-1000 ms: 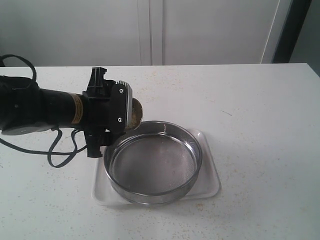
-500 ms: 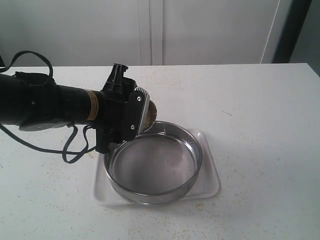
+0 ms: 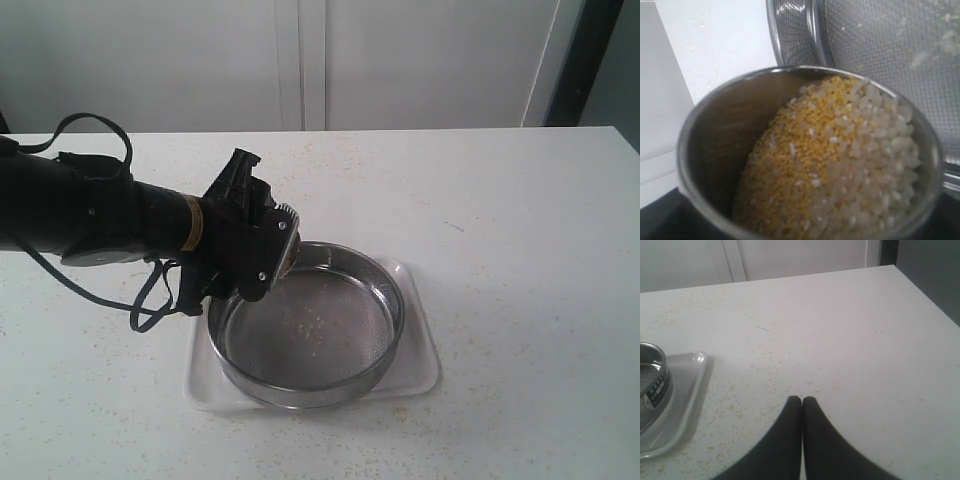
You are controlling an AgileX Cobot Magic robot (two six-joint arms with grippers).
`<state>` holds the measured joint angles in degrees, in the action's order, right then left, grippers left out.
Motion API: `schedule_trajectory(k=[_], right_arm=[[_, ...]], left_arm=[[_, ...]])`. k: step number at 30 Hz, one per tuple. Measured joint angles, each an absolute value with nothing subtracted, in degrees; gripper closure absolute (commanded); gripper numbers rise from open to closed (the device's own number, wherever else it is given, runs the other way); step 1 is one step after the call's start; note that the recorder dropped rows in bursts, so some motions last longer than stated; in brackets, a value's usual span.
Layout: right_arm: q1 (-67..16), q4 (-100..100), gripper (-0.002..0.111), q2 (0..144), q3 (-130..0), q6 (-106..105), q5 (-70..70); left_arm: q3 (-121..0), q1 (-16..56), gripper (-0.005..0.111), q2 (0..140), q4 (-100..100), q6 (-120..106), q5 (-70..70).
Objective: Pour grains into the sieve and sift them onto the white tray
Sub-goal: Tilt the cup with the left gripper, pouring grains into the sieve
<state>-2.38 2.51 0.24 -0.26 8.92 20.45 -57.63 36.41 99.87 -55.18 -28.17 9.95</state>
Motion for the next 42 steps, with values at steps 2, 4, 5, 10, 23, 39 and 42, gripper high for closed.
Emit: schedule_trajectory(k=[2, 4, 5, 10, 23, 39, 42], right_arm=[[-2.38, 2.51, 0.108, 0.24, -0.26, 8.92, 20.45], [-2.38, 2.51, 0.108, 0.24, -0.26, 8.92, 20.45], [-2.38, 2.51, 0.108, 0.24, -0.26, 8.92, 20.45], [-2.38, 2.51, 0.108, 0.24, -0.26, 8.92, 20.45], [-2.38, 2.51, 0.108, 0.24, -0.26, 8.92, 20.45], [-2.38, 2.51, 0.108, 0.24, -0.26, 8.92, 20.45], [-2.38, 2.51, 0.108, 0.24, -0.26, 8.92, 20.45]], left_arm=[[-57.67, 36.41, 0.107, 99.87, -55.18, -28.31, 9.38], [-57.67, 36.53, 0.107, 99.87, -55.18, -28.30, 8.39], [-57.67, 36.53, 0.107, 99.87, -55.18, -28.30, 7.83], [-57.76, 36.53, 0.107, 99.87, -55.18, -28.30, 4.76], [-58.80, 40.78, 0.107, 99.87, -55.06, -28.41, 2.91], [-62.66, 42.72, 0.107, 99.87, -58.11, -30.90, -8.98], [-62.66, 42.72, 0.107, 99.87, -58.34, -31.05, -9.85]])
